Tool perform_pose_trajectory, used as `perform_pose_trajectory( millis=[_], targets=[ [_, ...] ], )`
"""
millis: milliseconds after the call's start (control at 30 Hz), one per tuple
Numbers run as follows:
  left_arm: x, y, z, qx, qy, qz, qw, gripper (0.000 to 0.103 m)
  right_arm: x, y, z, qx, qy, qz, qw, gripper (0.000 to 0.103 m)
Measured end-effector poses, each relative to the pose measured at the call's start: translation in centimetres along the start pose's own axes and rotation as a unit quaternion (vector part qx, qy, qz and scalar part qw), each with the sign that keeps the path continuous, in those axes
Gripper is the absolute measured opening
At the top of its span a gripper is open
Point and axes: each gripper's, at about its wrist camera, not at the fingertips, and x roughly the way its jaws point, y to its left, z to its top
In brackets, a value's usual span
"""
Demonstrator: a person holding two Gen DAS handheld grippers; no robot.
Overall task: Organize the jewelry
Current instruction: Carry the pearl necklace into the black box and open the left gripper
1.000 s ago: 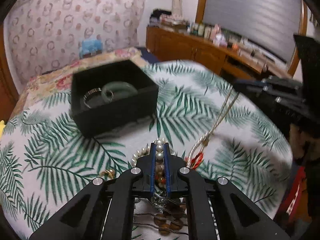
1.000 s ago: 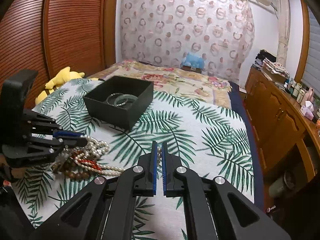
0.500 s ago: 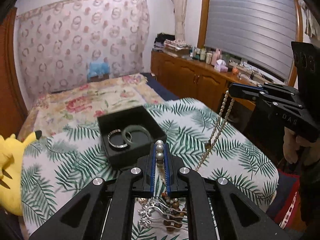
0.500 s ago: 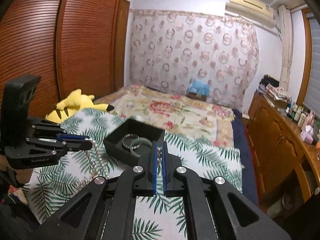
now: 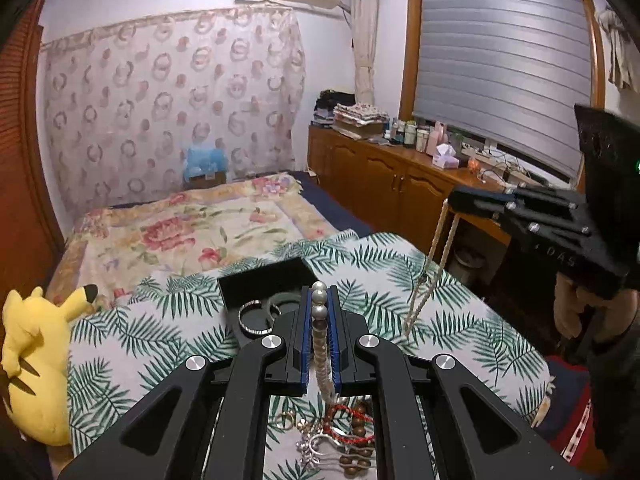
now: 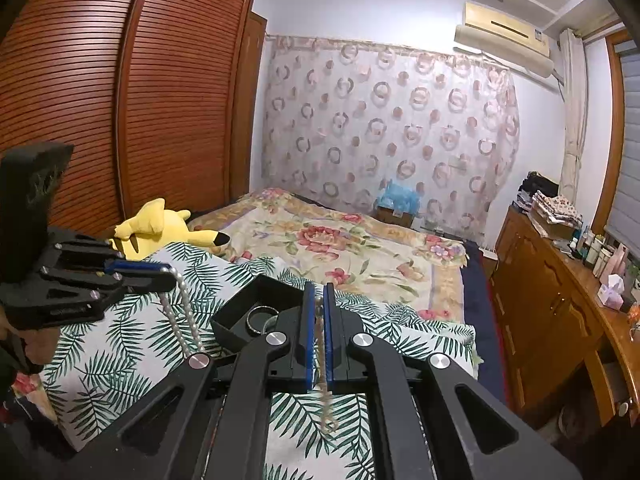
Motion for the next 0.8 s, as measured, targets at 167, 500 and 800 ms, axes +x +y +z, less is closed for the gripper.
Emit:
perform_pose_trajectory(
  millis=[167, 500, 800],
  targets=[
    [-0.3, -0.1, 1.8, 0.007, -0.013, 0.005, 0.9999, 0.007, 0.7, -0.5, 0.3, 0.008, 0.004, 0.004, 1.000, 0.005],
    [-1.3, 1.2, 5.9, 0.008, -0.048, 0.008, 0.9988, 0.007, 1.8, -0.8, 2.3, 0.008, -0.007, 0.017, 1.000, 0.005],
    [-1.2, 2.8, 8.6, 0.001, -0.065, 0.003, 0.9979, 0.007, 3.2, -0.7, 5.3, -0.006, -0.022, 0.030, 0.999, 0.005]
  ],
)
